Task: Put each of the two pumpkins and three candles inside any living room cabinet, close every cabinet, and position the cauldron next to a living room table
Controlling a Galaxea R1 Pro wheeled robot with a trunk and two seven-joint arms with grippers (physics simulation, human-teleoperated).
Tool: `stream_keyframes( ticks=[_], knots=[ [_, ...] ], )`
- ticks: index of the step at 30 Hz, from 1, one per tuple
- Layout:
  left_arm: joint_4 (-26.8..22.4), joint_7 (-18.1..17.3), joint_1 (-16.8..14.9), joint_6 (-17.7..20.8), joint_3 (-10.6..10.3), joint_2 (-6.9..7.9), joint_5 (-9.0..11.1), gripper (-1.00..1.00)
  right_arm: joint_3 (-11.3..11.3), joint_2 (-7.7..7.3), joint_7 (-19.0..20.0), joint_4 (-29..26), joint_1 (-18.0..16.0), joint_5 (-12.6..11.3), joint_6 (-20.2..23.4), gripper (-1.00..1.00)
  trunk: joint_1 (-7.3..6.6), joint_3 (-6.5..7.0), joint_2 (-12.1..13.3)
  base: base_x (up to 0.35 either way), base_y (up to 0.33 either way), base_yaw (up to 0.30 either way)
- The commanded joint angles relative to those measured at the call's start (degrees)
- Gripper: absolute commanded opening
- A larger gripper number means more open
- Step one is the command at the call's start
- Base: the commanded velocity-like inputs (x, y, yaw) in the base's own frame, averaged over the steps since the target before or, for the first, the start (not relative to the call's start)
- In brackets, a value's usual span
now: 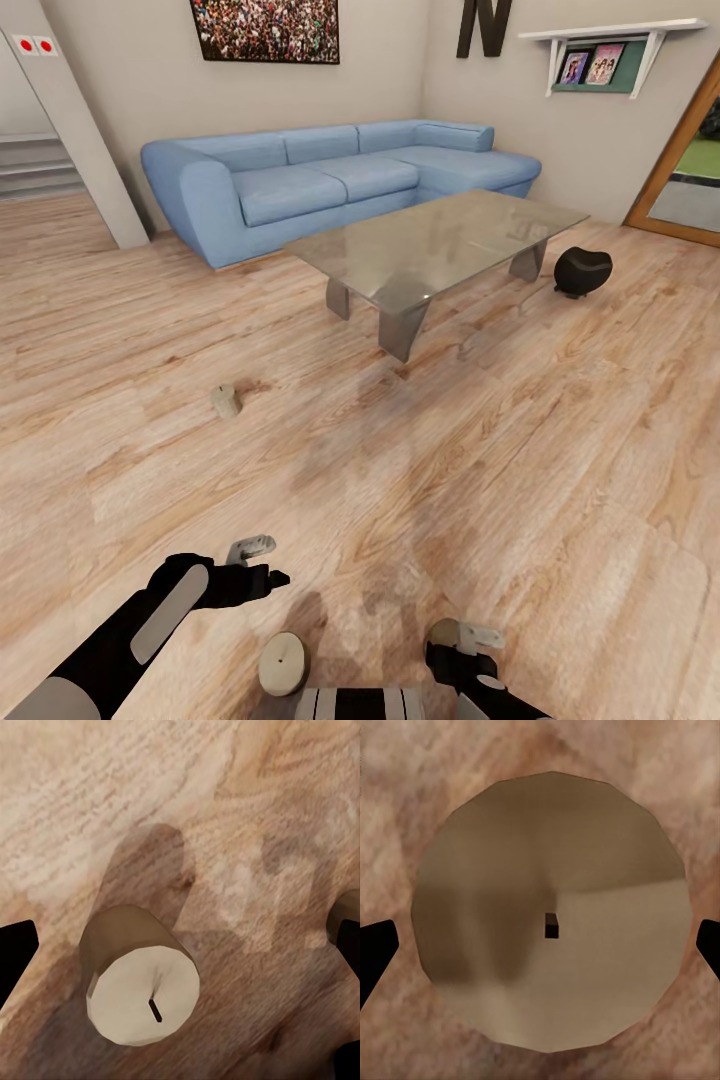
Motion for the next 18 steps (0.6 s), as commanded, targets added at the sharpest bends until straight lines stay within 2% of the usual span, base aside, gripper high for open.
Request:
stream_keyframes(
  ticks=[1,2,18],
  knots=[
    [-0.08,0.56,-0.04,0.06,-0.17,0.06,0.61,1.0,0.49,0.02,-0.23,0.02,-0.03,-0.47,-0.16,1.0,-0.01,-0.04,-0.02,0.0,0.0,0.0],
    [-0.08,0.56,-0.04,0.06,-0.17,0.06,0.61,1.0,0.49,0.03,-0.23,0.02,-0.03,-0.47,-0.16,-1.0,-0.01,-0.04,-0.02,0.0,0.0,0.0],
    [-0.08,0.57,-0.04,0.06,-0.17,0.06,0.61,1.0,0.49,0.01,-0.23,0.02,-0.03,-0.47,-0.23,-1.0,-0.01,-0.04,-0.02,0.0,0.0,0.0]
  ],
)
